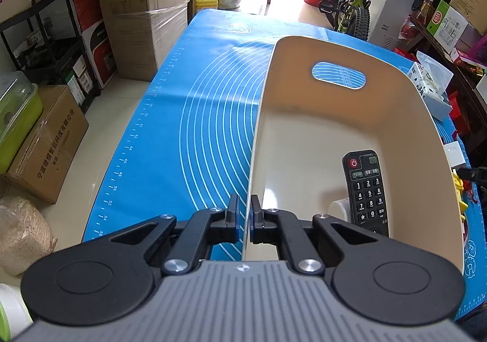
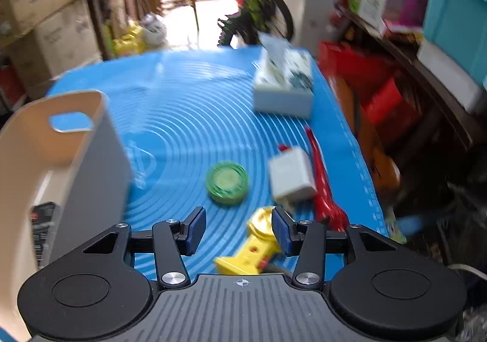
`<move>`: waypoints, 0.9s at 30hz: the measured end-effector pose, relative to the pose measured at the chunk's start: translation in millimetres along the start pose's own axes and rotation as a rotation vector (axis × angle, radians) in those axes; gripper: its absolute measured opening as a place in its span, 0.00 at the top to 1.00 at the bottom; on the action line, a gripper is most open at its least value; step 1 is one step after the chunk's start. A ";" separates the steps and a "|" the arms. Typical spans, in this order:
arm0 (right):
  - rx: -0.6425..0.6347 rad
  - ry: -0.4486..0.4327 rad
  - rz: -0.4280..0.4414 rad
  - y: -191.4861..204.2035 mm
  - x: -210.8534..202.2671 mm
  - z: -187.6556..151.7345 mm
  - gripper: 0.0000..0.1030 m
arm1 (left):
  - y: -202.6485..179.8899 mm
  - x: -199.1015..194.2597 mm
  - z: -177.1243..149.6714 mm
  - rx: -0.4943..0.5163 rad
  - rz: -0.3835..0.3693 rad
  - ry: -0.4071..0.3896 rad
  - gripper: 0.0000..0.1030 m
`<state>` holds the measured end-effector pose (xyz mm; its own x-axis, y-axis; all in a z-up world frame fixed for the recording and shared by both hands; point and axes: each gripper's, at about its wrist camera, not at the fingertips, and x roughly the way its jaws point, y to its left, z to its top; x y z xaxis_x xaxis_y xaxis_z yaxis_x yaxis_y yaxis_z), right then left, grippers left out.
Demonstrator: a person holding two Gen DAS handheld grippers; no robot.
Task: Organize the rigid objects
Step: 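Grasp the yellow plastic part with the right tool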
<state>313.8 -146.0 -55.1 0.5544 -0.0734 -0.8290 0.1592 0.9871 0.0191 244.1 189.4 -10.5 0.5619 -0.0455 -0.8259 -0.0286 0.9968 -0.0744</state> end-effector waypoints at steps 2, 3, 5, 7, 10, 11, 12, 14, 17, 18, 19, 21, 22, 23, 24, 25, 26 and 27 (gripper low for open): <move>0.018 0.033 -0.011 -4.8 11.7 -2.3 0.43 | 0.0 -0.1 0.0 0.000 0.000 0.000 0.91; 0.022 0.047 -0.017 -6.2 17.2 -3.3 0.43 | 0.1 -0.1 0.0 0.000 -0.001 0.000 0.91; 0.027 0.071 -0.028 -8.4 26.1 -5.8 0.43 | 0.0 -0.1 0.0 0.000 -0.001 0.000 0.91; 0.029 0.093 -0.043 -9.5 34.8 -7.6 0.42 | 0.0 0.0 0.0 0.000 0.000 0.000 0.91; 0.040 0.118 -0.052 -9.5 45.5 -10.1 0.41 | 0.0 0.0 0.0 0.001 0.000 0.000 0.91; 0.048 0.122 -0.051 -9.8 48.1 -10.5 0.40 | 0.1 -0.1 -0.1 0.001 0.000 0.000 0.91; 0.055 0.127 -0.050 -10.0 50.7 -11.2 0.40 | 0.2 -0.1 -0.1 0.000 0.000 0.000 0.91; 0.057 0.143 -0.042 -9.0 56.7 -12.8 0.40 | 0.2 0.1 0.0 0.000 0.000 0.000 0.91; 0.022 0.124 -0.039 -2.1 56.0 -16.3 0.52 | 0.1 0.1 0.0 0.000 0.000 0.000 0.91; 0.011 0.118 -0.036 0.1 54.9 -17.3 0.60 | 0.1 0.1 -0.1 0.000 0.000 0.000 0.90; 0.000 0.105 -0.036 1.9 52.8 -18.2 0.65 | 0.1 0.0 -0.1 0.001 0.000 0.000 0.90; -0.016 0.078 -0.026 5.0 46.2 -19.8 0.66 | 0.5 0.0 0.0 0.000 0.000 0.000 0.90; -0.022 0.063 -0.023 6.2 42.5 -20.9 0.66 | 0.3 0.1 0.0 -0.001 -0.001 0.000 0.90; -0.030 0.046 -0.023 7.2 38.6 -21.4 0.66 | 0.1 0.0 0.0 -0.001 -0.001 0.000 0.90; -0.036 0.028 -0.022 8.5 33.4 -21.7 0.66 | 0.2 0.1 0.0 0.001 0.000 0.000 0.90; -0.038 0.011 -0.018 9.2 28.2 -21.2 0.66 | 0.2 0.1 0.0 0.001 0.000 0.000 0.90; -0.039 -0.007 -0.014 9.5 21.9 -20.7 0.66 | 0.3 0.1 0.0 0.001 0.000 0.000 0.90; -0.041 -0.025 -0.008 9.6 15.6 -18.9 0.66 | 0.3 0.0 0.0 0.001 0.000 0.000 0.90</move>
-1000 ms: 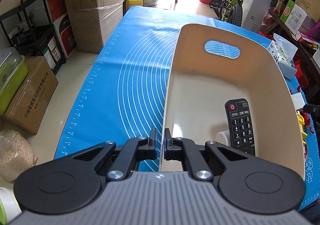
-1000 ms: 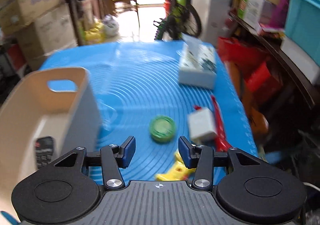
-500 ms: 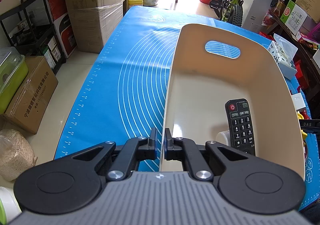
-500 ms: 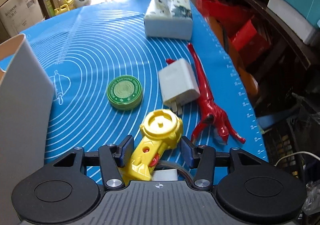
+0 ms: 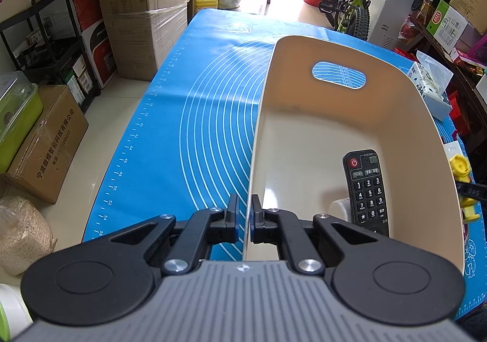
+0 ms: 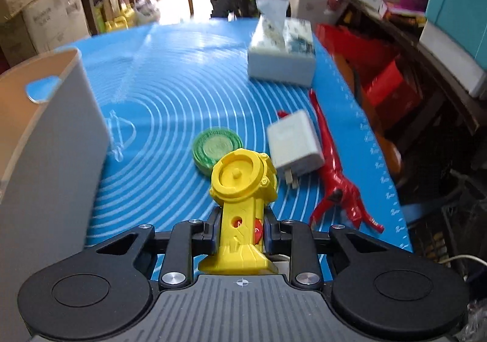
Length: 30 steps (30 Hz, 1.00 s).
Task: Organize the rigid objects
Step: 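Grasp the yellow plastic part with the right tool, then carry the yellow part into the basket and release it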
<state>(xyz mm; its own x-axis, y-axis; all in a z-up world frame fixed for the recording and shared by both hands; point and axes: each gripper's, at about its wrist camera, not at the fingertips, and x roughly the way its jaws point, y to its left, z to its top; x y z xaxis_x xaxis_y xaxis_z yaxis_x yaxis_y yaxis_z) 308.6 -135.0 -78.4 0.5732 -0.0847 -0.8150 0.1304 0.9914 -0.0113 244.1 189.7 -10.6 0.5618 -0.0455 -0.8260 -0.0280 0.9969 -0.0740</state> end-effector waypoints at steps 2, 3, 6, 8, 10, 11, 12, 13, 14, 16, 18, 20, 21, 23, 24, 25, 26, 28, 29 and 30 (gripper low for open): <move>-0.006 -0.039 0.013 1.4 -13.6 6.9 0.66 | 0.0 0.0 0.0 -0.001 0.000 0.000 0.90; -0.009 -0.059 0.023 3.1 -21.7 9.6 0.66 | -0.1 0.1 0.0 0.000 0.000 0.000 0.90; -0.011 -0.125 0.070 10.8 -47.1 20.6 0.66 | 0.1 0.1 0.0 -0.001 0.000 0.000 0.90; -0.022 -0.172 0.106 19.9 -64.6 27.4 0.66 | 0.0 0.1 0.0 -0.001 0.000 0.000 0.90; -0.037 -0.219 0.148 31.9 -80.9 33.2 0.66 | 0.1 0.0 -0.1 0.000 0.000 0.000 0.90; -0.045 -0.241 0.168 39.9 -87.2 35.5 0.66 | 0.1 0.2 0.0 0.000 0.000 0.000 0.90; -0.057 -0.259 0.186 47.6 -93.0 37.3 0.66 | 0.1 0.2 -0.1 -0.001 0.000 0.000 0.90; -0.070 -0.272 0.203 55.7 -97.3 38.9 0.66 | 0.1 0.2 -0.1 0.000 0.000 0.000 0.90; -0.083 -0.279 0.225 63.8 -100.4 39.9 0.66 | 0.1 0.1 -0.1 0.000 0.000 0.000 0.90; -0.110 -0.281 0.270 80.1 -104.3 40.8 0.66 | 0.4 0.0 -0.3 0.001 0.001 0.000 0.90; -0.140 -0.271 0.309 98.1 -105.2 40.1 0.66 | 1.4 -0.3 -0.7 0.001 0.001 0.000 0.90; -0.171 -0.249 0.344 116.8 -102.5 36.4 0.66 | 1.1 -0.3 -0.8 0.001 0.000 0.000 0.90; -0.188 -0.233 0.361 125.9 -99.7 34.6 0.66 | 1.0 -0.2 -0.8 0.001 0.001 -0.001 0.90; -0.226 -0.201 0.390 144.1 -96.2 28.2 0.66 | 1.1 -0.3 -0.8 0.002 0.001 0.000 0.90; -0.247 -0.188 0.402 152.9 -93.4 24.3 0.66 | 1.5 0.6 -0.5 0.002 0.001 0.000 0.90; -0.271 -0.174 0.412 161.3 -90.7 20.4 0.66 | 2.0 0.5 -0.7 0.002 0.001 0.000 0.90; -0.291 -0.161 0.419 169.2 -88.0 16.1 0.66 | 2.0 0.5 -0.7 0.001 0.000 0.000 0.90; -0.313 -0.128 0.432 180.6 -81.2 9.6 0.66 | 1.5 0.6 -0.6 0.002 0.001 0.000 0.90; -0.318 -0.107 0.437 184.6 -77.1 7.0 0.66 | 1.3 0.7 -0.5 0.002 0.002 0.000 0.90; -0.320 -0.086 0.442 188.6 -73.2 4.0 0.66 | 1.7 0.6 -0.7 0.002 0.001 0.000 0.91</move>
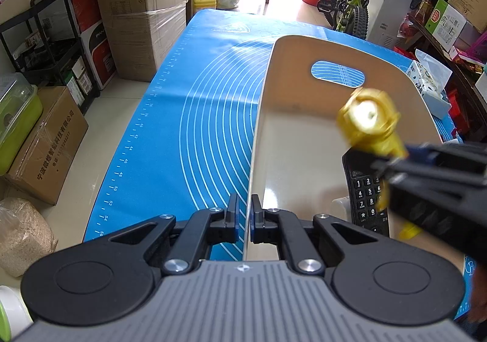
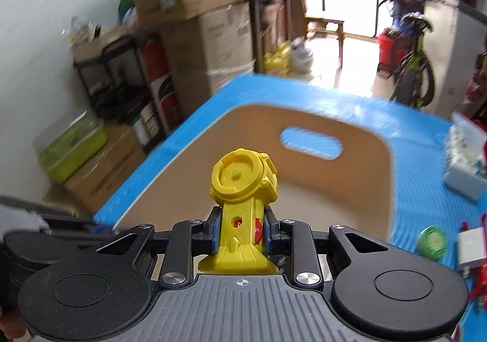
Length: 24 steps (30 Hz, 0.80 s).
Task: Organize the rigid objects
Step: 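Carry the yellow part into the basket and release it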
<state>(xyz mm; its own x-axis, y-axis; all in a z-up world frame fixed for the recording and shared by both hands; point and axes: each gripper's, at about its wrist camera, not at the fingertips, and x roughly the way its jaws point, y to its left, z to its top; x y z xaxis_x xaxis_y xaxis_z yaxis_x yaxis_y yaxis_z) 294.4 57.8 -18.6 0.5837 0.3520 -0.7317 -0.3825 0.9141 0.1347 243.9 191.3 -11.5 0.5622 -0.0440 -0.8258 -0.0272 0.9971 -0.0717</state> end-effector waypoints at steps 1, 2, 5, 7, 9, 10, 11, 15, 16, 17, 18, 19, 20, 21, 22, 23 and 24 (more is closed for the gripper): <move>0.002 0.022 0.008 2.0 5.2 -1.8 0.66 | -0.2 0.0 0.1 0.000 0.000 0.000 0.91; 0.002 0.048 0.017 3.7 10.2 -3.5 0.66 | -0.3 0.1 0.1 -0.001 0.000 0.000 0.90; -0.010 0.117 0.029 10.6 20.3 -13.2 0.66 | 0.1 0.1 -0.1 0.000 0.001 0.001 0.91; -0.016 0.150 0.018 12.6 26.9 -18.9 0.66 | 0.2 0.1 -0.1 -0.001 0.000 0.001 0.91; -0.010 0.182 0.009 13.9 30.9 -22.1 0.66 | -0.1 0.0 -0.1 -0.001 -0.001 0.001 0.90; -0.002 0.180 0.008 13.4 29.7 -22.3 0.65 | -0.7 -0.1 -0.1 0.001 0.000 0.000 0.91; 0.001 0.176 0.005 12.8 28.7 -22.1 0.65 | -1.3 0.1 -0.1 0.001 0.001 0.000 0.91; 0.017 0.171 0.004 7.1 23.2 -21.6 0.51 | -1.9 0.3 -0.3 0.003 0.003 0.001 0.90; 0.030 0.161 0.005 4.9 20.1 -21.1 0.49 | -2.2 0.6 -0.5 0.003 0.001 0.001 0.90; 0.047 0.145 0.008 2.2 16.2 -20.2 0.49 | -2.4 0.6 -0.6 0.003 0.002 0.001 0.90; 0.060 0.132 0.014 -0.8 13.3 -19.2 0.48 | -2.3 0.6 -0.8 0.002 0.001 0.001 0.90; 0.071 0.119 0.019 -3.6 8.2 -17.3 0.48 | -2.4 0.9 -0.7 0.003 0.002 0.002 0.90; 0.077 0.104 0.021 -6.2 2.7 -15.0 0.48 | -2.2 0.8 -0.7 0.003 0.002 0.002 0.90; 0.079 0.088 0.019 -8.3 -2.2 -11.7 0.48 | -2.2 0.8 -0.7 0.003 0.002 0.002 0.90; 0.079 0.070 0.016 -10.4 -8.0 -8.6 0.47 | -2.2 0.9 -0.8 0.003 0.002 0.002 0.90; 0.078 0.052 0.010 -12.7 -13.7 -5.2 0.46 | -2.2 0.9 -0.7 0.003 0.002 0.001 0.90; 0.079 0.034 0.004 -15.4 -19.9 -2.9 0.45 | -2.3 0.9 -0.9 0.003 0.002 0.001 0.90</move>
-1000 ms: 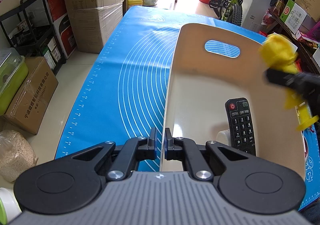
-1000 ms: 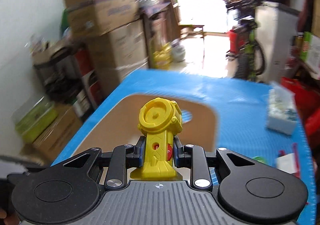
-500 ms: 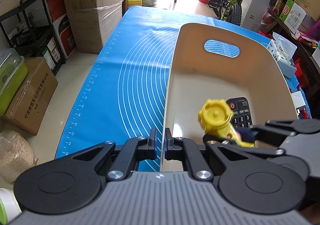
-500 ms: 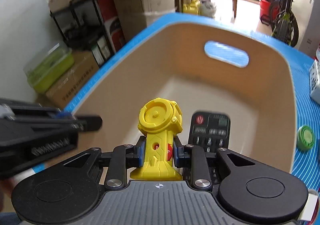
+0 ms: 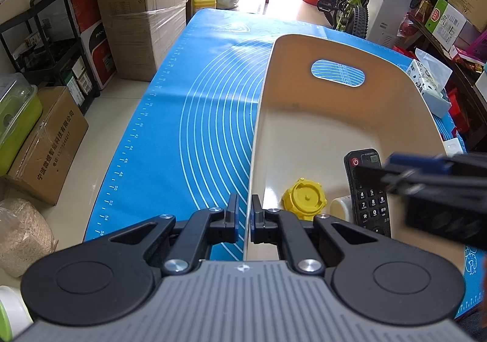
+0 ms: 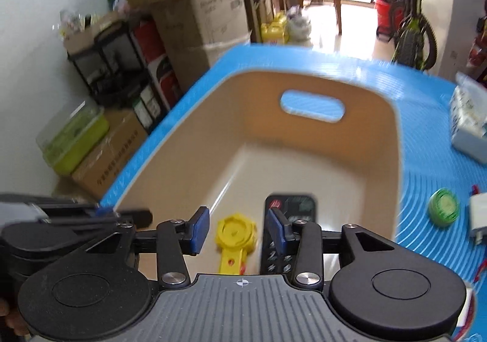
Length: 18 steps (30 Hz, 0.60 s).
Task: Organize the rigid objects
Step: 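Carry the yellow part into the basket and release it, then grasp the clear tape roll rim with the right tool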
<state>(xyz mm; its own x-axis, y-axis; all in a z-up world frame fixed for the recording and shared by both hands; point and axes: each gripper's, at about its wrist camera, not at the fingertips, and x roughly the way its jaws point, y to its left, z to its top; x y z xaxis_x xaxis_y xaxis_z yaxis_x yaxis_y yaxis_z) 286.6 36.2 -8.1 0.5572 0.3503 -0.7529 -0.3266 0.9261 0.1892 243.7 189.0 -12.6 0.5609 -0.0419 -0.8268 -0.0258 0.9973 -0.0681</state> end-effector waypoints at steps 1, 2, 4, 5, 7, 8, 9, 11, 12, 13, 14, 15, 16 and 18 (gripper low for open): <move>0.002 -0.018 -0.005 -3.0 -6.7 1.9 0.44 | 0.1 0.0 0.1 0.001 0.000 0.000 0.90; 0.004 -0.034 -0.011 -6.5 -13.1 3.9 0.44 | 0.3 0.1 0.0 0.000 0.000 0.000 0.90; 0.010 -0.064 -0.029 -15.4 -25.5 6.1 0.43 | 0.1 0.1 0.1 0.000 -0.001 0.000 0.90; 0.016 -0.079 -0.041 -20.7 -31.6 6.4 0.43 | 0.1 0.0 0.2 0.000 0.000 0.000 0.90; 0.038 -0.108 -0.069 -33.4 -46.1 3.9 0.42 | 0.1 0.1 0.1 0.000 0.000 0.000 0.90; 0.050 -0.120 -0.085 -40.4 -52.3 1.1 0.42 | 0.1 0.1 0.1 0.000 0.000 0.000 0.90; 0.061 -0.127 -0.103 -48.5 -57.9 -2.1 0.42 | 0.1 0.1 0.0 0.001 0.000 0.000 0.90; 0.075 -0.131 -0.146 -65.4 -66.0 -9.8 0.42 | 0.2 0.1 0.2 0.000 0.000 0.000 0.90; 0.083 -0.128 -0.171 -74.1 -69.0 -13.6 0.42 | 0.2 0.1 0.2 -0.001 0.000 0.000 0.90; 0.093 -0.122 -0.195 -82.7 -71.5 -17.1 0.42 | 0.3 0.1 0.1 -0.001 0.000 0.000 0.90; 0.102 -0.114 -0.219 -91.1 -72.8 -21.0 0.42 | 0.3 0.1 0.2 0.000 0.000 0.000 0.90; 0.112 -0.104 -0.244 -99.8 -73.8 -25.6 0.42 | 0.3 0.1 0.1 0.000 0.000 0.000 0.90; 0.119 -0.095 -0.268 -106.9 -73.9 -29.7 0.42 | 0.3 0.1 0.1 0.000 0.000 0.000 0.90; 0.124 -0.071 -0.309 -118.9 -72.3 -40.2 0.42 | 0.3 0.1 0.1 0.000 -0.001 0.000 0.90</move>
<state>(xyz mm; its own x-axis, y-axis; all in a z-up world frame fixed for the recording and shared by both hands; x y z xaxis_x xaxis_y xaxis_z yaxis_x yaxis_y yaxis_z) 254.4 -104.9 -1.4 0.6683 0.0555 -0.7418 -0.0414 0.9984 0.0373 243.8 189.3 -12.6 0.5608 -0.0425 -0.8269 -0.0255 0.9973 -0.0685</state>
